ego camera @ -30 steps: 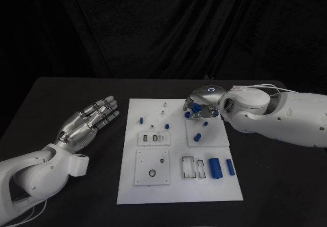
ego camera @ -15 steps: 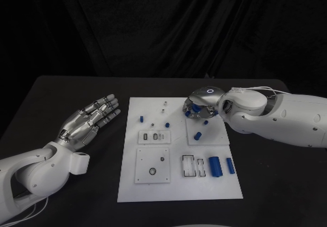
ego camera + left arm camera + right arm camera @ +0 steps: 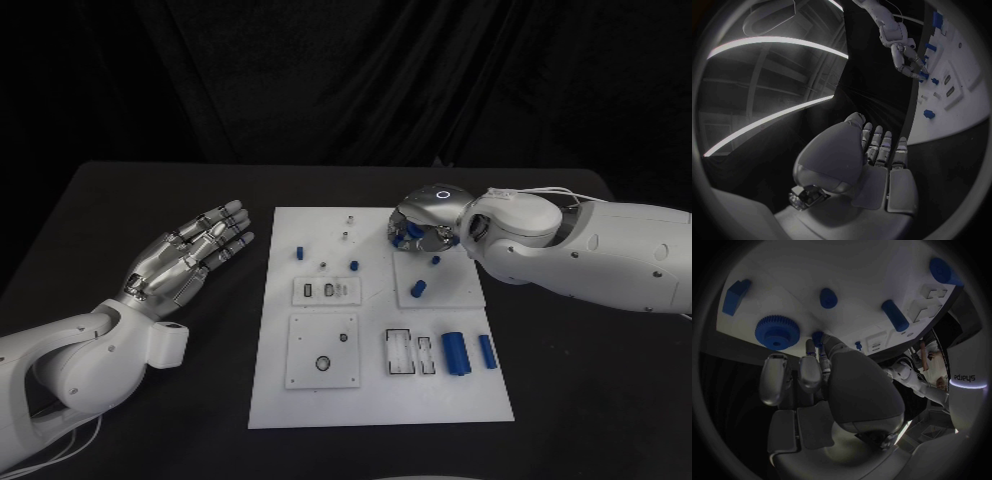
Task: Assemble the parts on the task board
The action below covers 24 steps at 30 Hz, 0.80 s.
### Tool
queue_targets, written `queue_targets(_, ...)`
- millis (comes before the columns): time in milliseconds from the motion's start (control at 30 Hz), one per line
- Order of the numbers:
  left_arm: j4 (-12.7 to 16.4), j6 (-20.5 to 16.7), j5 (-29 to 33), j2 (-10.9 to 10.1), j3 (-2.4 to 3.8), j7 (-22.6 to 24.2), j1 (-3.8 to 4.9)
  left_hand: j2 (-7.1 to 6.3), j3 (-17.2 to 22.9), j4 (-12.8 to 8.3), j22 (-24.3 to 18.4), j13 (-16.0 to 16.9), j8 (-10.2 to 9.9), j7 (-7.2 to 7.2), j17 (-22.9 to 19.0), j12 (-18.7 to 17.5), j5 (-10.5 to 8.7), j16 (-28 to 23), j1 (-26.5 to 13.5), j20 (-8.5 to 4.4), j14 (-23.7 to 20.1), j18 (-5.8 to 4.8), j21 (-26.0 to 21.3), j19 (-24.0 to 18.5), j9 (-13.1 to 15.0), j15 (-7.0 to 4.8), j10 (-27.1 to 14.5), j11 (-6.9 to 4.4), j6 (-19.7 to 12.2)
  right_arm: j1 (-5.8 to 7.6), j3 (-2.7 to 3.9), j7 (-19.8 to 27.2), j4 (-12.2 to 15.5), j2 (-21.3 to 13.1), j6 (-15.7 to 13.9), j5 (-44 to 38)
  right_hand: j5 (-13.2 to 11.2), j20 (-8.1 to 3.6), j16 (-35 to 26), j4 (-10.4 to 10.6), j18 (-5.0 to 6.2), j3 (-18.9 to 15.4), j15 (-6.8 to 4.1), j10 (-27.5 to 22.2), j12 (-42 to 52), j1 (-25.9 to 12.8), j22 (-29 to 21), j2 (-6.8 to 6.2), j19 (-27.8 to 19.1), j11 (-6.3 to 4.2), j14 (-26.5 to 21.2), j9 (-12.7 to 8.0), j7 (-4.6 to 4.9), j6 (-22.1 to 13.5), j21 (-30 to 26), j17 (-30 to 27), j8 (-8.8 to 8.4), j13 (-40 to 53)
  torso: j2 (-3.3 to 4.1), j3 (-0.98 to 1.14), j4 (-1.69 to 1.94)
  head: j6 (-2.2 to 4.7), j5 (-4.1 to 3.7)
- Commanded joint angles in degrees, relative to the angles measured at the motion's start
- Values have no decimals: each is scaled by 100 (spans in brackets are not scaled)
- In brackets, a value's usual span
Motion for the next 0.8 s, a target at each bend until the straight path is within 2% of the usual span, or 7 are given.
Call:
queue_targets(33,-15,120,16,16,1,461,11,-50,32,-15,3,-3,-10,41,7,-26,-20,32,-6,41,-2,9,2,-3,1,48,-35,4,3,-23,3,158,-16,1,-290,-50,-59,-59,-15,-35,-83,108,-43,205,-78,101,33,31,-13,-63,10,92,3,66,40,10,27,19,-4,-2,-2,9,11)
queue_targets(300,-43,154,16,23,0,421,11,-46,60,-16,4,-2,18,76,4,-26,-13,36,-17,53,-6,9,3,0,11,58,-37,12,64,-3,3,215,78,-44,-671,-12,-225,-65,-104,-83,-83,203,-29,452,-262,120,54,-21,-29,-38,-14,234,48,134,29,-92,45,15,-7,-4,1,21,14)
queue_targets(400,-41,146,16,15,0,414,11,-46,60,-16,4,-2,18,76,4,-26,-13,36,-17,53,-6,9,3,0,11,58,-37,12,64,77,4,233,83,8,-832,69,-256,-61,-100,-90,-89,221,-25,497,-303,128,87,-31,-16,-30,-6,265,64,155,42,-61,50,17,-7,-4,4,38,26)
queue_targets(500,-44,127,16,23,0,412,11,-46,67,-17,2,-3,21,82,-5,-30,-13,24,-19,55,-32,10,-1,-6,12,56,-39,16,70,205,4,252,31,130,-872,245,-265,-60,-73,-94,-106,226,-23,510,-320,131,161,-39,24,-26,11,275,68,162,85,-2,51,17,-7,-4,0,44,42)
queue_targets(667,-27,99,16,46,0,413,10,-64,121,-25,-8,-4,20,101,-38,-42,-18,-19,-43,30,-143,17,-23,-43,13,9,-59,3,65,357,5,307,-202,439,-749,580,-278,-57,-45,-94,-115,237,-21,521,-357,130,207,-46,50,-17,36,290,79,152,112,53,39,16,-10,-4,6,44,51)
queue_targets(800,-18,91,16,85,0,416,10,-73,141,-28,-12,-6,17,103,-50,-53,-18,-34,-55,14,-183,19,-33,-60,12,-12,-71,-10,56,405,6,379,-590,837,-601,783,-288,-54,-41,-94,-117,247,-16,532,-386,130,216,-50,54,-8,45,300,94,131,116,63,22,16,-16,-10,10,40,47)
